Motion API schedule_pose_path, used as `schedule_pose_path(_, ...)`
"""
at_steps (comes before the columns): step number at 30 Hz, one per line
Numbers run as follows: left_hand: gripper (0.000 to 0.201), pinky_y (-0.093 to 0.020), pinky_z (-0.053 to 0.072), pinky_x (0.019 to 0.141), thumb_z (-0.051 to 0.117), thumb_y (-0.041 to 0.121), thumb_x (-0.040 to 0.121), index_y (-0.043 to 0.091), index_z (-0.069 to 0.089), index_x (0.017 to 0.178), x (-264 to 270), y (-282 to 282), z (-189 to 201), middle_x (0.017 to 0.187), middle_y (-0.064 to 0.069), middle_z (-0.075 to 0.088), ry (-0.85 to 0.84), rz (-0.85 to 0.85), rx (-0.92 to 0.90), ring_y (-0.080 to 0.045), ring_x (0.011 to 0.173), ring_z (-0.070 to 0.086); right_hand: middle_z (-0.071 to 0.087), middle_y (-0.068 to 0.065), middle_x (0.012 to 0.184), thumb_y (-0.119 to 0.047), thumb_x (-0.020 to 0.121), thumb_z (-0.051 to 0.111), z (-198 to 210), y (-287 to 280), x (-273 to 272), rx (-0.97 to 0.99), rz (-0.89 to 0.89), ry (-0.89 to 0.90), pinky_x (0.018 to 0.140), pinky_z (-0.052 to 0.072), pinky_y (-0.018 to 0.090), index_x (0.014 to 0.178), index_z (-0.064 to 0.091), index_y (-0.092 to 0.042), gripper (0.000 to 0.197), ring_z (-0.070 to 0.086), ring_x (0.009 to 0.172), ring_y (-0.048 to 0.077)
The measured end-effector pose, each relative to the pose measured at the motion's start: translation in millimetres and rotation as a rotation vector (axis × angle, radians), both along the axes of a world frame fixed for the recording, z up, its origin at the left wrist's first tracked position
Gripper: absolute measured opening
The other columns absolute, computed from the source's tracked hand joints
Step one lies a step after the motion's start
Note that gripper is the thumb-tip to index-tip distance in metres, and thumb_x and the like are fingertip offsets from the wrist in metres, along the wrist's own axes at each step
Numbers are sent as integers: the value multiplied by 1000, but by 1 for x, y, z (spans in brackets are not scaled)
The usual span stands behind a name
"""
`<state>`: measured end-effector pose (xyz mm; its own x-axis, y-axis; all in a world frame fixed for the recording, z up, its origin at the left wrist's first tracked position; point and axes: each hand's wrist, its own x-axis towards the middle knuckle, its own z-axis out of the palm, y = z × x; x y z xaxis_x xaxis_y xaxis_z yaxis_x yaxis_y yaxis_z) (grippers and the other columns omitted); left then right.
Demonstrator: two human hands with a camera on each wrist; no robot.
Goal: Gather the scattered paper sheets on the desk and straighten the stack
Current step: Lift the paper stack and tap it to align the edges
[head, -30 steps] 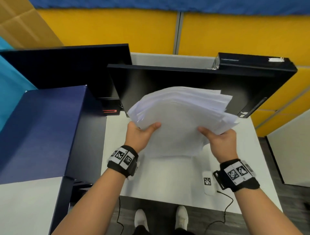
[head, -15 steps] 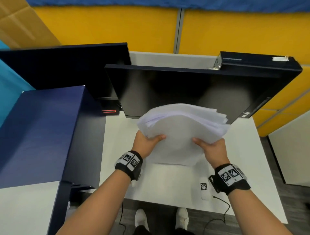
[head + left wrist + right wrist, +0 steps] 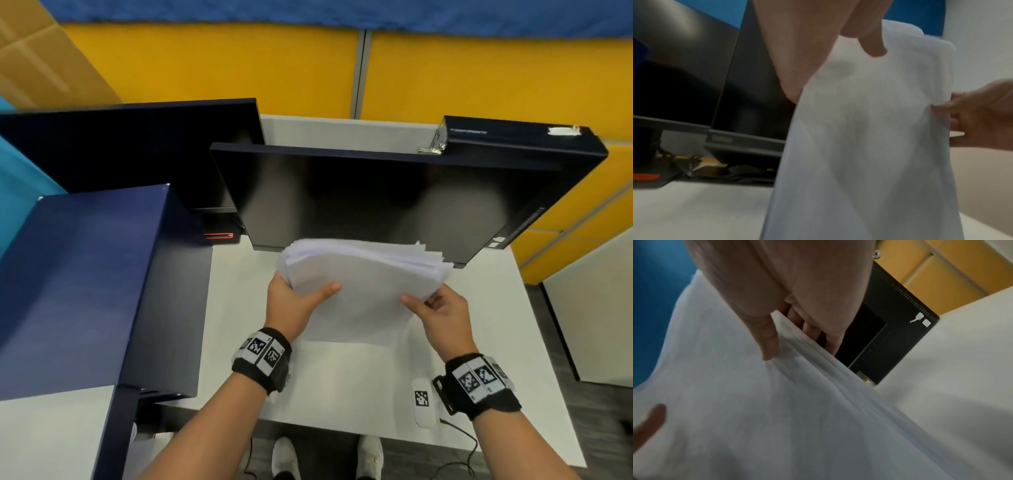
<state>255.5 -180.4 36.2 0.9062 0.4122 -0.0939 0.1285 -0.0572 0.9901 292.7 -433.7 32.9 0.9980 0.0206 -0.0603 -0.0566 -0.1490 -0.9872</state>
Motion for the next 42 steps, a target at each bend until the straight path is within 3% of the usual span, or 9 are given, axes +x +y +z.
schedule_pose_path(2, 65, -19, 56, 87, 86, 38, 67, 13, 63, 122, -3, -6, 17, 112, 8, 71, -116, 65, -29, 0, 101, 68, 77, -8, 100, -11, 75, 81, 10, 0, -2, 36, 5, -46, 84, 57, 29, 104, 69, -27, 35, 72, 97, 15)
schedule_pose_path(6, 18, -3, 46, 69, 72, 26, 90, 9, 68, 95, -1, -25, 45, 85, 11, 67, -182, 240, -94, 9, 74, 63, 71, -11, 100, -44, 69, 81, 42, 12, -12, 177, -13, -112, 77, 52, 13, 115, 60, -15, 59, 66, 91, -3)
schedule_pose_path(9, 32, -6, 46, 60, 74, 36, 87, 8, 64, 74, 2, -33, 56, 66, 6, 62, -162, 327, -179, 0, 59, 57, 64, -9, 93, -53, 69, 71, 61, 34, -11, 133, -212, -103, 64, 45, 8, 104, 63, -11, 55, 60, 76, -8)
schedule_pose_path(14, 7, -15, 51, 77, 76, 27, 85, 21, 76, 89, 5, -34, 62, 91, 8, 76, -147, 337, -183, -2, 87, 70, 60, -9, 84, -44, 77, 76, 74, 51, 0, 75, -384, -79, 69, 41, 17, 88, 63, -13, 36, 56, 77, 3)
schedule_pose_path(19, 16, -28, 56, 90, 78, 33, 83, 22, 77, 94, 5, -31, 69, 93, 5, 78, -163, 326, -147, -10, 95, 72, 59, -7, 79, -16, 82, 72, 75, 44, 8, 50, -400, -156, 74, 42, 20, 89, 64, -13, 11, 54, 69, -2)
schedule_pose_path(24, 23, -2, 47, 71, 81, 21, 83, 11, 73, 102, 4, -30, 66, 73, 32, 71, -184, 262, -79, 15, 74, 66, 60, -4, 78, -18, 85, 72, 71, 36, 7, 121, -285, -218, 77, 49, 16, 106, 61, -13, 25, 59, 72, 3)
schedule_pose_path(33, 64, -18, 54, 85, 92, 11, 58, 17, 68, 117, 1, 12, 29, 105, -1, 76, -163, -135, 16, -10, 95, 71, 67, -13, 95, -20, 64, 73, 35, -6, 15, 169, 98, -194, 82, 52, 19, 132, 49, -17, 72, 64, 90, 7)
schedule_pose_path(36, 59, -21, 53, 86, 98, 12, 54, 23, 73, 106, 2, 19, -5, 101, 12, 78, 40, -260, 93, -4, 97, 72, 75, -14, 101, -15, 47, 88, 9, -16, 13, 92, 197, 8, 77, 54, 19, 117, 63, -16, 74, 70, 94, 6)
schedule_pose_path(42, 30, -13, 55, 68, 93, 13, 66, 29, 75, 84, 13, 7, -1, 86, 12, 77, 66, -117, 51, -10, 86, 76, 75, -23, 79, -3, 70, 84, 10, 6, 10, 8, -8, -37, 73, 57, 21, 84, 74, -27, 29, 72, 77, -6)
